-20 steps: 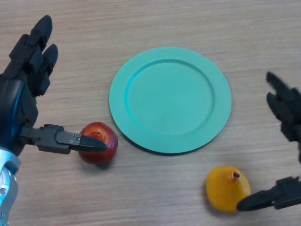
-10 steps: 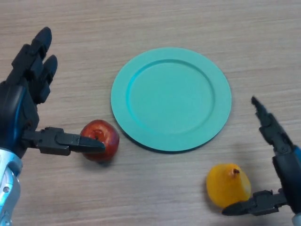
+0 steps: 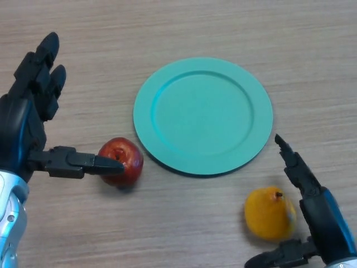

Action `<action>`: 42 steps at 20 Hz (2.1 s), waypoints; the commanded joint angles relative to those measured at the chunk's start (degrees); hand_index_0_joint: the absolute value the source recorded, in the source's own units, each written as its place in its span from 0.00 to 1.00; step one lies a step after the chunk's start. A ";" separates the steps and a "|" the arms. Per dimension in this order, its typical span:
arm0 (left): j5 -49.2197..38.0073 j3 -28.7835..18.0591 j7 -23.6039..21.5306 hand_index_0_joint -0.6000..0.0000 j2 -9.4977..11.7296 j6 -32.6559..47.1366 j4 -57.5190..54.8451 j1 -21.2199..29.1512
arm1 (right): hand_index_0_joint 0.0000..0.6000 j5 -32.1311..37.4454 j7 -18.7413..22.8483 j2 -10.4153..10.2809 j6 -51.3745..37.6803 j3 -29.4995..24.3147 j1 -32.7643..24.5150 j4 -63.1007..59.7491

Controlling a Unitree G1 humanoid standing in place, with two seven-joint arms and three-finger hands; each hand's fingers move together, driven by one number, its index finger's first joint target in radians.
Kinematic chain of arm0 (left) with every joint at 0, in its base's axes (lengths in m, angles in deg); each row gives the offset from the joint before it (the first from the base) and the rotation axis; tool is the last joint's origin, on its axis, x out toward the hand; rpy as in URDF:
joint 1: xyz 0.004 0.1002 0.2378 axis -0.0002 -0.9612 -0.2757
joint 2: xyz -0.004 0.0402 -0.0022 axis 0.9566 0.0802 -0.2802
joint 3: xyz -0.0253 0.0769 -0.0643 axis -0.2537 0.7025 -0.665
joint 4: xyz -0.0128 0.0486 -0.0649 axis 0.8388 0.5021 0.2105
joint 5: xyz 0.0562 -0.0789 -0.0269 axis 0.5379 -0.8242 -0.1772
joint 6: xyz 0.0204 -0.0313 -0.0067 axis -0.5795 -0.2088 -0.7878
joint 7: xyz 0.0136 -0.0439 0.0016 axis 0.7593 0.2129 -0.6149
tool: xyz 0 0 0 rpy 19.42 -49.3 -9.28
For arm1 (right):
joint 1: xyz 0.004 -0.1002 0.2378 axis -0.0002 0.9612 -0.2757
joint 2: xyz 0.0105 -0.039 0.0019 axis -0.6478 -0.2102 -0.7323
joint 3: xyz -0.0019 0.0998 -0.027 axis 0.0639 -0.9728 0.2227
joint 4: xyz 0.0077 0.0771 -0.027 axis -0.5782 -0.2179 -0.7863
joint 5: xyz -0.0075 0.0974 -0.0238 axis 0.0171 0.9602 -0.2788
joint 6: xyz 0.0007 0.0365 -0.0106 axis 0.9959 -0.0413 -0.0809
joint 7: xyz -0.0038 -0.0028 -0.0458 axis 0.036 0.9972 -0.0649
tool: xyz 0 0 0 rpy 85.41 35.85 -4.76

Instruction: Pick up the yellow pear and place it on the plate

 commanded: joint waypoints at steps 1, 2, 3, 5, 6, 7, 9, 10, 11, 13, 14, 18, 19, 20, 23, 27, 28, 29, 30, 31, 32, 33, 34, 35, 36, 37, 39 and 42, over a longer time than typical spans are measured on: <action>0.88 -2.53 -1.18 1.00 2.33 9.61 -2.35 2.25 | 0.25 4.22 3.03 0.50 -4.69 -1.03 -0.92 2.18; 0.88 -2.52 -1.17 1.00 2.33 9.66 -2.33 2.20 | 0.42 4.58 3.07 0.48 -4.15 -0.82 -0.84 2.11; 0.85 -2.53 -1.17 1.00 2.33 9.72 -2.22 2.16 | 0.67 5.18 3.12 0.46 -1.91 -0.60 -0.61 2.23; 0.74 -2.73 -1.39 1.00 2.35 9.82 -2.07 1.99 | 1.00 6.86 3.00 0.55 2.36 -1.02 -0.34 3.45; 0.70 -2.77 -1.40 1.00 2.37 9.80 -2.02 1.98 | 1.00 7.12 2.97 0.51 2.33 -1.15 -0.43 3.36; 0.93 -2.69 -1.50 0.92 2.25 9.94 -2.14 1.58 | 1.00 7.55 3.27 0.45 2.54 -1.30 -0.46 3.68; 1.05 -2.66 -1.70 0.50 2.16 10.08 -2.27 1.48 | 1.00 7.78 3.05 0.44 3.12 -1.38 -0.41 4.53; 1.19 -2.64 -1.86 0.33 2.11 10.17 -2.40 1.42 | 1.00 8.00 2.80 0.45 3.81 -1.46 -0.40 5.39; 1.32 -2.68 -1.98 0.58 2.05 10.31 -2.66 1.29 | 1.00 8.53 2.16 0.45 5.48 -1.62 -0.60 7.32; 1.30 -2.91 -2.43 0.95 1.73 11.38 -3.66 0.55 | 1.00 8.52 -0.10 0.63 10.30 -2.23 -2.68 14.05; 1.12 -2.99 -2.52 1.00 1.63 11.65 -4.06 0.24 | 1.00 7.93 -0.87 0.73 11.14 -2.45 -3.80 15.97; 0.38 -3.51 -2.12 0.75 1.85 9.19 -6.04 -0.11 | 1.00 8.04 -4.77 0.44 11.83 -2.62 -11.01 16.91; 0.41 -3.66 -2.08 0.67 1.78 9.27 -6.40 -0.34 | 1.00 8.50 -5.15 0.43 11.84 -2.22 -13.37 15.89; 0.63 -3.83 -2.05 0.83 1.74 9.61 -6.76 -0.59 | 1.00 9.23 -5.43 0.42 11.92 -1.71 -15.98 14.64; -1.08 -5.75 -1.83 1.00 1.88 9.35 -8.65 -1.78 | 1.00 10.49 -4.77 0.40 9.78 1.27 -25.41 5.80; -1.15 -7.75 -1.71 1.00 1.68 9.79 -10.41 -3.55 | 1.00 12.85 0.67 0.40 4.12 5.75 -35.31 -9.44; -1.32 -8.03 -1.70 1.00 1.66 9.89 -10.62 -3.68 | 1.00 12.96 1.94 0.40 3.35 6.37 -36.88 -12.11; -1.46 -8.13 -1.73 0.75 1.64 9.91 -10.65 -3.72 | 1.00 12.80 2.87 0.40 2.75 6.74 -37.67 -13.75; -1.64 -8.24 -1.72 0.58 1.64 9.90 -10.69 -3.76 | 1.00 12.68 3.91 0.40 2.22 7.19 -38.50 -15.53; -2.01 -8.48 -1.71 0.33 1.66 9.77 -10.72 -3.90 | 1.00 12.78 6.84 0.40 0.90 8.52 -40.79 -20.55; -2.31 -8.66 -1.67 0.17 1.70 9.55 -10.73 -4.01 | 1.00 12.95 9.38 0.40 -0.18 9.71 -42.80 -25.00; -2.76 -8.96 -1.38 0.00 1.82 9.15 -10.87 -4.26 | 1.00 12.39 13.99 0.40 -2.25 11.70 -46.35 -33.75; -2.88 -9.01 -1.28 0.00 1.81 9.03 -10.92 -4.32 | 1.00 10.41 14.82 0.40 -2.26 12.11 -47.30 -36.03; -2.96 -9.03 -1.17 0.00 1.82 9.03 -10.80 -4.21 | 1.00 5.10 13.14 0.40 0.43 11.54 -46.86 -37.37; -2.93 -9.06 -1.17 0.00 1.85 9.09 -10.66 -4.11 | 1.00 1.80 12.65 0.40 0.96 11.30 -46.95 -38.45; -2.62 -8.86 -1.25 0.00 1.80 9.39 -10.43 -4.05 | 0.92 -0.28 11.90 0.40 0.79 10.48 -46.81 -38.92; -2.52 -8.80 -1.29 0.25 1.77 9.57 -10.28 -4.05 | 0.56 -0.44 11.79 0.40 0.62 10.24 -46.84 -39.07; -1.75 -8.51 -1.58 0.83 1.76 10.50 -9.45 -3.85 | 0.12 0.71 11.35 0.40 -0.17 9.29 -46.83 -38.60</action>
